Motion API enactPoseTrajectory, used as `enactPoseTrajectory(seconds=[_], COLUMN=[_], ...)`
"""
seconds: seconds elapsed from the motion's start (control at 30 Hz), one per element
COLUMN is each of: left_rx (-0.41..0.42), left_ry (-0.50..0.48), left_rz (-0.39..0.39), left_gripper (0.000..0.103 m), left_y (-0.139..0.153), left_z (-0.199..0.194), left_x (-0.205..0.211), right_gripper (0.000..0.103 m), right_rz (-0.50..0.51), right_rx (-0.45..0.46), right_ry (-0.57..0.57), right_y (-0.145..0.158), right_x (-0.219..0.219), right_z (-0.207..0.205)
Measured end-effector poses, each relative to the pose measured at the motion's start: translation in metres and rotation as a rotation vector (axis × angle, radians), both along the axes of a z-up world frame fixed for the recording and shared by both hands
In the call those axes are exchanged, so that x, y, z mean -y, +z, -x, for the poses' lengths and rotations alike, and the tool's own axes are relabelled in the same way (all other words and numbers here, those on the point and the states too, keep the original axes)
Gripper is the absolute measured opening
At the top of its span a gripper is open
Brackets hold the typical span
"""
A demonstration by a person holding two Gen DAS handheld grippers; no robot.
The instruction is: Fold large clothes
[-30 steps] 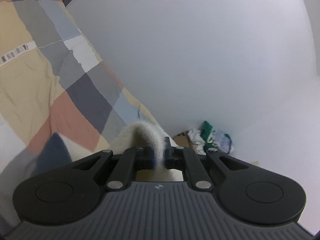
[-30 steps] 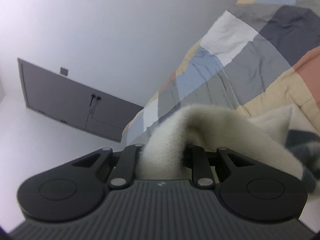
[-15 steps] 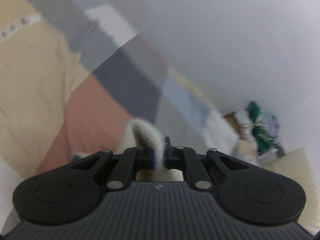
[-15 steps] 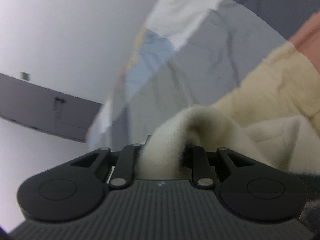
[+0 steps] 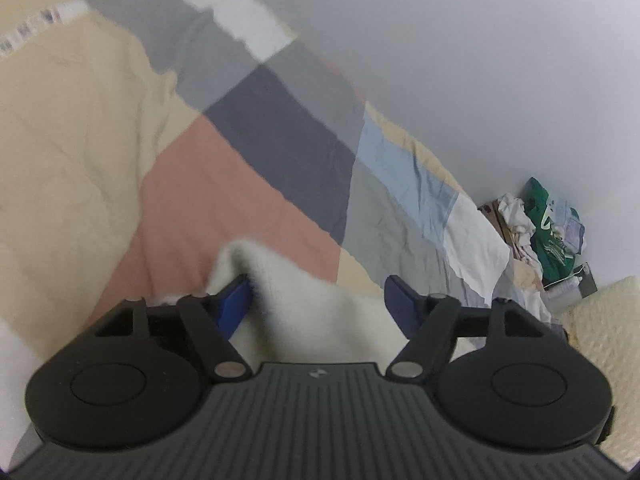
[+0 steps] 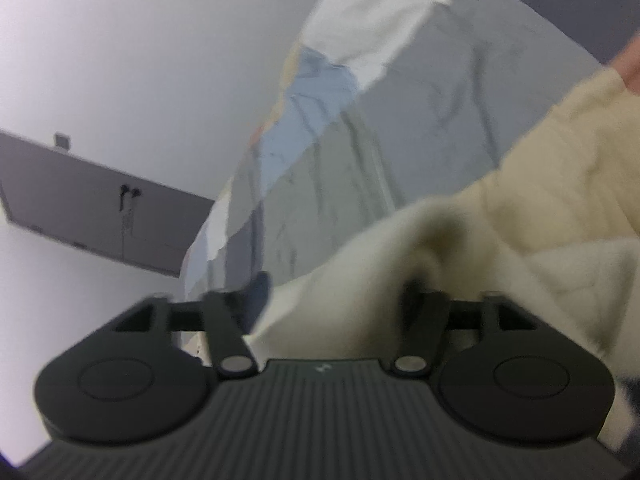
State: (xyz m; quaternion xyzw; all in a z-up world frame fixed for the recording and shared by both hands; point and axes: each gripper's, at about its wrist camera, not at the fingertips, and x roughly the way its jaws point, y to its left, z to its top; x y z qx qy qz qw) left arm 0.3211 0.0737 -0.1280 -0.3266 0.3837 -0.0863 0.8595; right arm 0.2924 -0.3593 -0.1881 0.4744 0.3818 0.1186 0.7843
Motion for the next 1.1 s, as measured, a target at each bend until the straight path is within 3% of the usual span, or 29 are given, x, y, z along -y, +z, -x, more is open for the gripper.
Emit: enactPoseTrajectory(seconds=[0.03, 0.07, 0.27, 0.43, 0.53, 0.67, 0.77, 0.9, 0.97, 1.03, 1.1], left_rx=[0.007, 0.015, 0.101, 0.157, 0.159, 0.084, 0.018, -0.031, -0.08, -0.119, -0.133], left_ry=[-0.01, -0.014, -0.041, -0.051, -0.045, -0.019, -0.021, -0.021, 0.016, 0.039, 0.05], left_rz=[-0.012, -0.004, 0.036, 0.124, 0.05, -0.147, -0.243, -0.363, -0.377, -0.32, -0.264], left_gripper=[0.079, 0.08, 0.082, 0.082, 0.082, 0.081, 0.079, 0.071, 0.07, 0.07, 0.07], left_y=[0.005, 0.012, 0.045, 0.065, 0.074, 0.074, 0.062, 0.041, 0.027, 0.013, 0.007], left_z=[0.006, 0.015, 0.065, 0.11, 0.132, 0.148, 0.155, 0.156, 0.152, 0.148, 0.147], left_x=[0.0, 0.0, -0.002, -0.009, -0.006, 0.009, 0.02, 0.028, 0.025, 0.013, 0.003], right_gripper=[0.083, 0.084, 0.084, 0.084, 0.084, 0.084, 0.083, 0.077, 0.077, 0.077, 0.075], right_rz=[0.021, 0.041, 0.023, -0.005, 0.045, 0.236, 0.423, 0.559, 0.66, 0.771, 0.804], right_rx=[0.015, 0.028, 0.176, 0.328, 0.328, 0.251, 0.233, 0.206, 0.216, 0.235, 0.239], right_ry=[0.005, 0.018, 0.068, 0.142, 0.149, 0.202, 0.269, 0.405, 0.444, 0.473, 0.478], right_y=[0.005, 0.011, 0.055, 0.088, 0.096, 0.088, 0.075, 0.05, 0.041, 0.038, 0.036], right_x=[-0.002, -0.005, -0.012, -0.022, -0.026, -0.042, -0.069, -0.108, -0.129, -0.149, -0.161], right_z=[0.002, 0.004, 0.035, 0.06, 0.07, 0.072, 0.071, 0.068, 0.068, 0.067, 0.057])
